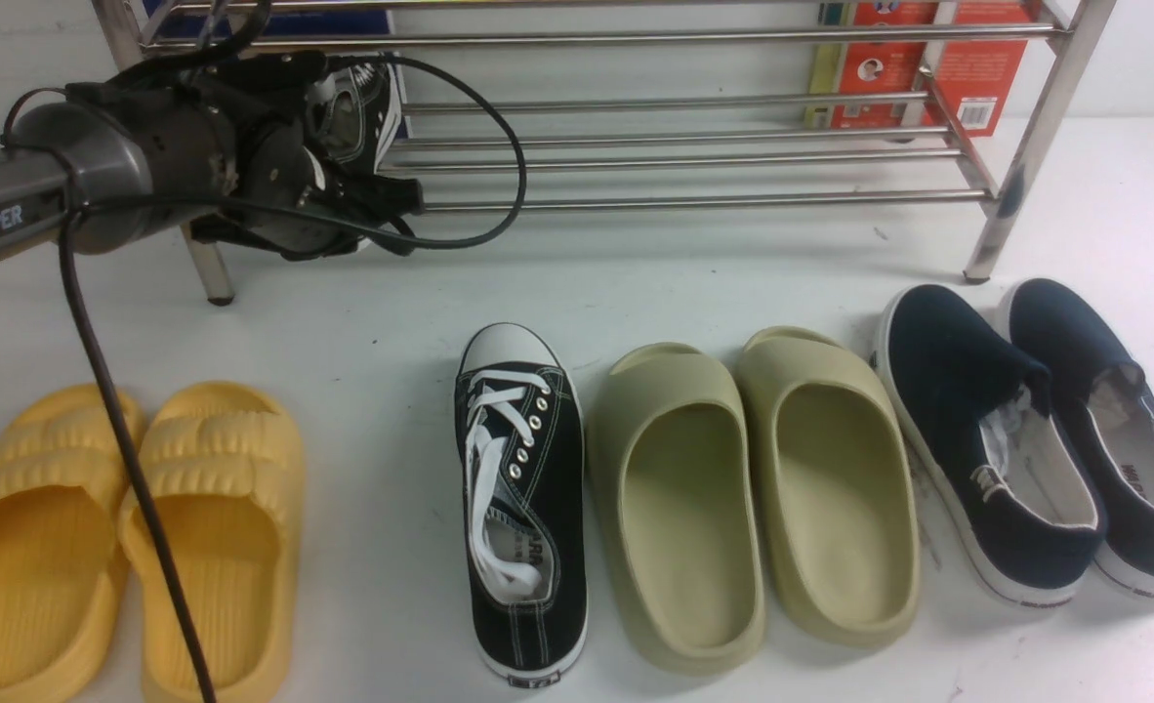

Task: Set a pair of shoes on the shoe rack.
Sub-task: Use the left arm to put a shoe into the shoe rack, then use the left arm to grab the shoe closest to it

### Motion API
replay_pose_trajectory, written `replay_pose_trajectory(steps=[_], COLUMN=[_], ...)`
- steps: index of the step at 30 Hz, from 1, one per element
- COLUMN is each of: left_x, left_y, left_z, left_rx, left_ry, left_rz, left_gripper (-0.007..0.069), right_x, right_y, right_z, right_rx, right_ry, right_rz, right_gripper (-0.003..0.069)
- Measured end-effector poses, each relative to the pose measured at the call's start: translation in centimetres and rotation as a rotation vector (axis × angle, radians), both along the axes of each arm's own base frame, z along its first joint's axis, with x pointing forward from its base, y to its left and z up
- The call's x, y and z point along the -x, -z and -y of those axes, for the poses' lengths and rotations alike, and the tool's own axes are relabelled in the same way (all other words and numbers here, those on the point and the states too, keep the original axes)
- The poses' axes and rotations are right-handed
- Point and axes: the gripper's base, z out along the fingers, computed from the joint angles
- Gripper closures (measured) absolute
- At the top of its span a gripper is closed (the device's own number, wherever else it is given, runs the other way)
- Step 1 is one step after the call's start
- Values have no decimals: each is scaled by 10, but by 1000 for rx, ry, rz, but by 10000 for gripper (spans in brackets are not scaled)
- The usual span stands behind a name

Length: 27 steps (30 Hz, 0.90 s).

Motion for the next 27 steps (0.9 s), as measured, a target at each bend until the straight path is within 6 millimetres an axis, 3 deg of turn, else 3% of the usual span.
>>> replay_pose_trajectory(steps=[6, 10, 17, 22, 23, 24, 27], left_x=[5, 17, 42, 91, 110, 111, 157], left_y=[-13, -37, -54, -69, -69, -72, -54], left_z=[-1, -4, -7, 16, 23, 24, 48], left_rx=[33, 43, 38, 74, 91, 92, 110], left_ry=[-27, -49, -47, 91, 124, 131, 214], left_rz=[11, 18, -119, -202, -215, -206, -274], left_gripper=[638, 638, 638, 638, 638, 638, 638], right_x=[0, 0, 0, 0, 0, 0, 0], right_y=[0, 0, 0, 0, 0, 0, 0], right_z=[0, 0, 0, 0, 0, 0, 0], right_rx=[0, 0, 0, 0, 0, 0, 0], right_ry=[0, 0, 0, 0, 0, 0, 0], right_rz=[0, 0, 0, 0, 0, 0, 0], right_gripper=[420, 420, 420, 420, 420, 420, 420])
